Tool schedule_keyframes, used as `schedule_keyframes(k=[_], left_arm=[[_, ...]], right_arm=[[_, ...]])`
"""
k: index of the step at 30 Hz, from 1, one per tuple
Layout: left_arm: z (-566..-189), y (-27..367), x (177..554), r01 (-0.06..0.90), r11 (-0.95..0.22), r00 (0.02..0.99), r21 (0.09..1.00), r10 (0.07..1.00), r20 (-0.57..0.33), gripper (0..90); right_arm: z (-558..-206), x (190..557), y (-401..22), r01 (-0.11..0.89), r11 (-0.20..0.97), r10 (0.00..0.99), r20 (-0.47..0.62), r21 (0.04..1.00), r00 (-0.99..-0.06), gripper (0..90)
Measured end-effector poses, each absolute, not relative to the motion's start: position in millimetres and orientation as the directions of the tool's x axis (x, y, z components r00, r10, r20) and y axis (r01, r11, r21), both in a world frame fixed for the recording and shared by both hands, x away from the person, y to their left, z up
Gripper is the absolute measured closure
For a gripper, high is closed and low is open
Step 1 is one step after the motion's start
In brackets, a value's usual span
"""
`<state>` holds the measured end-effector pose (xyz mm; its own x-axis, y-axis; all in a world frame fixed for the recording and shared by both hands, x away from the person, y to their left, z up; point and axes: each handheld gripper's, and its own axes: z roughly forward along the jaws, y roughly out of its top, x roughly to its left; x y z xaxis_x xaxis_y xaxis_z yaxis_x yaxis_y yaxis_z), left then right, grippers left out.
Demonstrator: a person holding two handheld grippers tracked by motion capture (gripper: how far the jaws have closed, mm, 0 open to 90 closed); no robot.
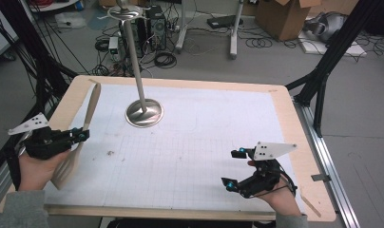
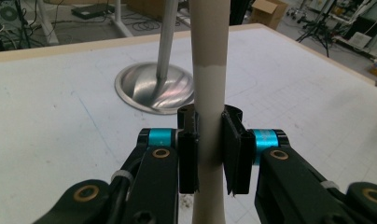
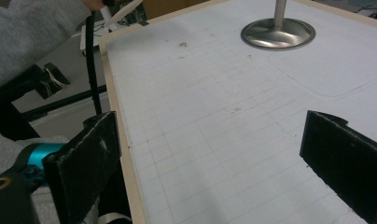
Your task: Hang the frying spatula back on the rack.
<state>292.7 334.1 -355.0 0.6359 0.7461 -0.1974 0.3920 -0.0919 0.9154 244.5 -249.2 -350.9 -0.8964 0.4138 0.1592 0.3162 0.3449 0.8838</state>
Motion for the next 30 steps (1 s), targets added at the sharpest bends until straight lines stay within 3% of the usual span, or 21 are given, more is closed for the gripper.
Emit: schedule_keyframes(k=[30], left_arm=[[-303, 335, 320, 0.343, -0.172, 0.663, 0.923, 0.741, -0.108, 77.7]], right_arm=[[-351, 244, -250, 0.314, 0.341, 0.409, 0.161, 0.886, -0.898, 4.2]])
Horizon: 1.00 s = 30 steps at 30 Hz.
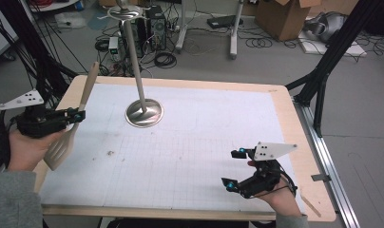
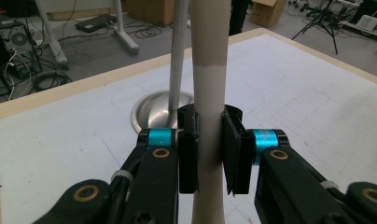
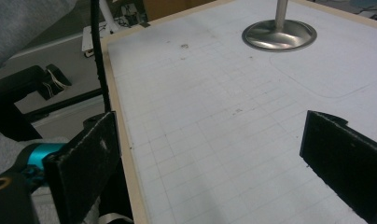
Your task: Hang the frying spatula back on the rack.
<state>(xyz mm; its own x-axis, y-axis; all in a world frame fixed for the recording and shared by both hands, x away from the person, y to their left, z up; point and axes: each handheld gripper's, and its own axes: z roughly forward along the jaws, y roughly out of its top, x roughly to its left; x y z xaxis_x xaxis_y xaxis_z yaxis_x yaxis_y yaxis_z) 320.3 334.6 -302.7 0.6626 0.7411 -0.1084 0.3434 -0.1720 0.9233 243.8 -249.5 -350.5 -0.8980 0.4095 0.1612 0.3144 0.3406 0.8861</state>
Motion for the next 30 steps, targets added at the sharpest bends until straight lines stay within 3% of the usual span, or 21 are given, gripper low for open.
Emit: schedule_keyframes(k=[30], left_arm=[[-260, 336, 345, 0.324, -0.13, 0.705, 0.937, 0.694, -0.147, 77.6]], right_arm=[[-353, 249, -257, 0.33, 0.312, 0.408, 0.189, 0.891, -0.893, 4.2]])
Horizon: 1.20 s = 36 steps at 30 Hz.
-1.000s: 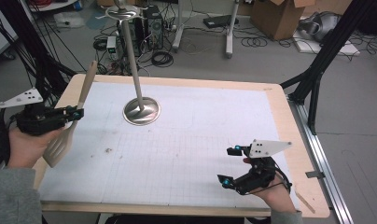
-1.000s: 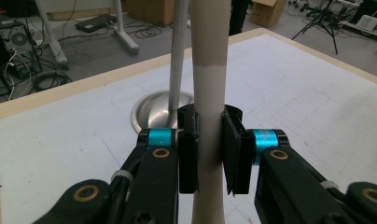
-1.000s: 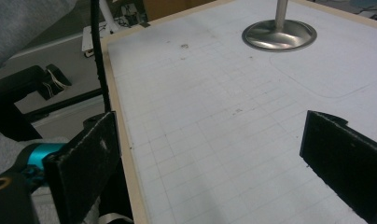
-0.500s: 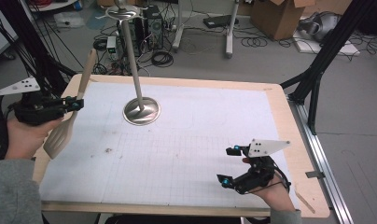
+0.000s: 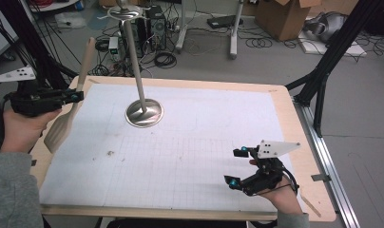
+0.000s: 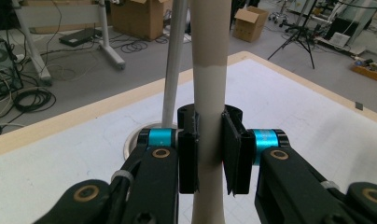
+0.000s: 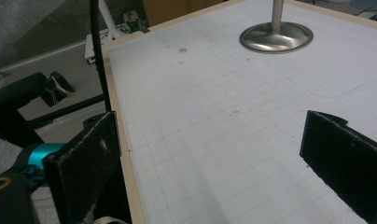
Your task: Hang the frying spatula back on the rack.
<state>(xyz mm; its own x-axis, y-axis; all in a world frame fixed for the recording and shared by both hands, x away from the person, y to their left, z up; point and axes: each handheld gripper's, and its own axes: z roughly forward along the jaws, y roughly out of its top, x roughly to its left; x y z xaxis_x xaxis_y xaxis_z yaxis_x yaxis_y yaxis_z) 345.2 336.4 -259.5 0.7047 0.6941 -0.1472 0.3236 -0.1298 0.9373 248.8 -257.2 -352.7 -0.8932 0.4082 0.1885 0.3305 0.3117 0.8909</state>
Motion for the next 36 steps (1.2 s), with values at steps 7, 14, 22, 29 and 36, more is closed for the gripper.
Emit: schedule_keyframes(k=[7, 14, 22, 29, 36], left_arm=[[-256, 337, 348, 0.307, -0.125, 0.712, 0.943, 0.688, -0.141, 77.7], [-251, 338, 352, 0.304, -0.118, 0.708, 0.945, 0.691, -0.142, 77.7], [-240, 338, 356, 0.307, -0.134, 0.715, 0.942, 0.686, -0.135, 77.7], [-234, 333, 362, 0.304, -0.126, 0.721, 0.944, 0.678, -0.141, 77.7], [-232, 334, 367, 0.307, -0.104, 0.717, 0.946, 0.679, -0.158, 77.6]], right_arm=[[-353, 250, -256, 0.332, 0.313, 0.406, 0.191, 0.89, -0.894, 4.2], [-353, 252, -259, 0.328, 0.304, 0.407, 0.189, 0.895, -0.894, 4.2], [-353, 254, -263, 0.334, 0.288, 0.41, 0.2, 0.897, -0.89, 4.2], [-353, 256, -266, 0.334, 0.274, 0.408, 0.205, 0.902, -0.89, 4.2], [-353, 256, -267, 0.336, 0.275, 0.409, 0.206, 0.901, -0.889, 4.2]])
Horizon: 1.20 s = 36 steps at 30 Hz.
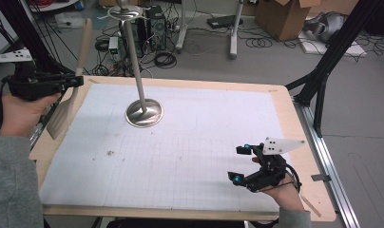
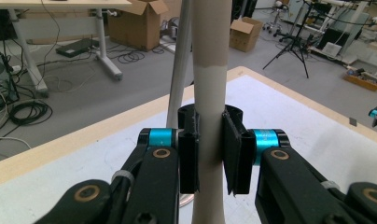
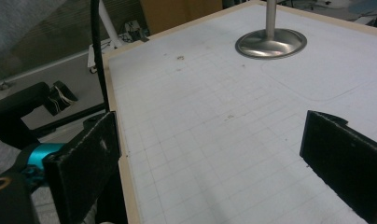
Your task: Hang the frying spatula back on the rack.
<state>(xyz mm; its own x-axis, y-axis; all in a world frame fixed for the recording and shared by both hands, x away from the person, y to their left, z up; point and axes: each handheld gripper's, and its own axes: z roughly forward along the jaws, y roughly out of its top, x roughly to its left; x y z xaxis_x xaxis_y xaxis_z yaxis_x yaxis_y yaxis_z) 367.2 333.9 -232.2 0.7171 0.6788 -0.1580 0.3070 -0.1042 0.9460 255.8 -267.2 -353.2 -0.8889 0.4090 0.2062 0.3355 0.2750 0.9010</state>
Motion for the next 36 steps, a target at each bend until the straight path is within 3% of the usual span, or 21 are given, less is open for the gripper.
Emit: schedule_keyframes(k=[36], left_arm=[[-231, 323, 388, 0.325, -0.096, 0.727, 0.941, 0.661, -0.184, 77.7]], right_arm=[[-355, 249, -278, 0.352, 0.262, 0.443, 0.213, 0.898, -0.871, 4.2]])
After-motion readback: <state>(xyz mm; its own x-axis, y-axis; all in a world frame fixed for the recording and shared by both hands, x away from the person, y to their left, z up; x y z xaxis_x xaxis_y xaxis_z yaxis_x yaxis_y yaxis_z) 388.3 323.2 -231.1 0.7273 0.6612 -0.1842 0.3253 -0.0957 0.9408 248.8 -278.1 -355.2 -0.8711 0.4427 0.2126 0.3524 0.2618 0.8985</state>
